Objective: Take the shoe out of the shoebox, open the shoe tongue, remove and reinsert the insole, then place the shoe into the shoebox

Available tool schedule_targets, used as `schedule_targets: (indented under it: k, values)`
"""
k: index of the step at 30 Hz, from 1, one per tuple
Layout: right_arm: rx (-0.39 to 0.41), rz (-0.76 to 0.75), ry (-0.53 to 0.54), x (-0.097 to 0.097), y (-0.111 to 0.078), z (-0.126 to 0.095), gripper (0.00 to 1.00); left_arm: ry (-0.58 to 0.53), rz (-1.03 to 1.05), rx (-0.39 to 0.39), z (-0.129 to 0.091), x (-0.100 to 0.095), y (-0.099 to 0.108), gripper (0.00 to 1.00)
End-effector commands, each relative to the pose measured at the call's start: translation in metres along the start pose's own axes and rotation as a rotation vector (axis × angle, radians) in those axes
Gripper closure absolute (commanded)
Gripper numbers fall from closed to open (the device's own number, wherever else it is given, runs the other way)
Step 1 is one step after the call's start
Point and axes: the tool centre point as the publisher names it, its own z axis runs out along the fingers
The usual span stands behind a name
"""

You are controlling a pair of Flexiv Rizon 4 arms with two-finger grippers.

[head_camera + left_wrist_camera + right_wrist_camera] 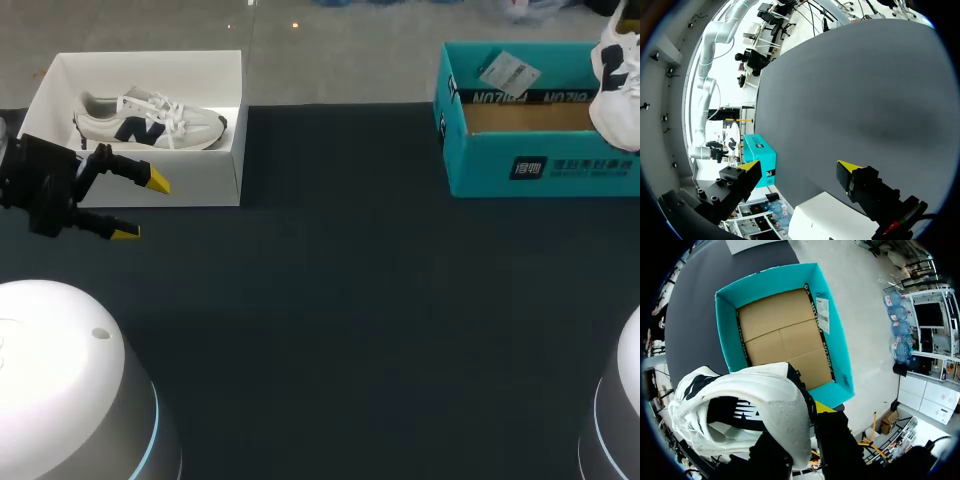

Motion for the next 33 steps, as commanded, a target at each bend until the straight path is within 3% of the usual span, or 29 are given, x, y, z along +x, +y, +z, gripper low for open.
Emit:
schedule_targets:
  k: [1, 4, 7, 8, 10, 27, 33]
  values:
    - [-0.029, 0.169, 0.066, -0.014, -0.01, -0.004, 1.0, 0.005, -0.001, -0.001, 0.0, -0.001, 0.0, 0.0]
    - [0.018, 0.434, 0.116, -0.019, -0.016, -0.009, 1.0, 0.005, -0.001, -0.001, 0.0, -0.001, 0.0, 0.0]
    - [0.183, 0.736, 0.14, -0.02, -0.021, -0.009, 1.0, 0.005, -0.001, -0.001, 0.0, -0.001, 0.0, 0.0]
    - [0.282, 0.842, 0.124, -0.019, -0.021, -0.007, 1.0, 0.005, -0.001, -0.001, 0.0, -0.001, 0.0, 0.0]
    - [0.324, 0.935, 0.186, -0.015, -0.02, -0.005, 1.0, 0.005, -0.001, -0.001, 0.0, -0.001, 0.0, 0.0]
    - [0.324, 0.977, 0.185, -0.013, -0.019, -0.004, 1.0, 0.005, -0.001, -0.001, 0.0, -0.001, 0.0, 0.0]
    - [0.257, 1.212, 0.196, -0.002, -0.03, 0.007, 1.0, 0.005, -0.001, -0.001, 0.0, -0.001, 0.0, 0.0]
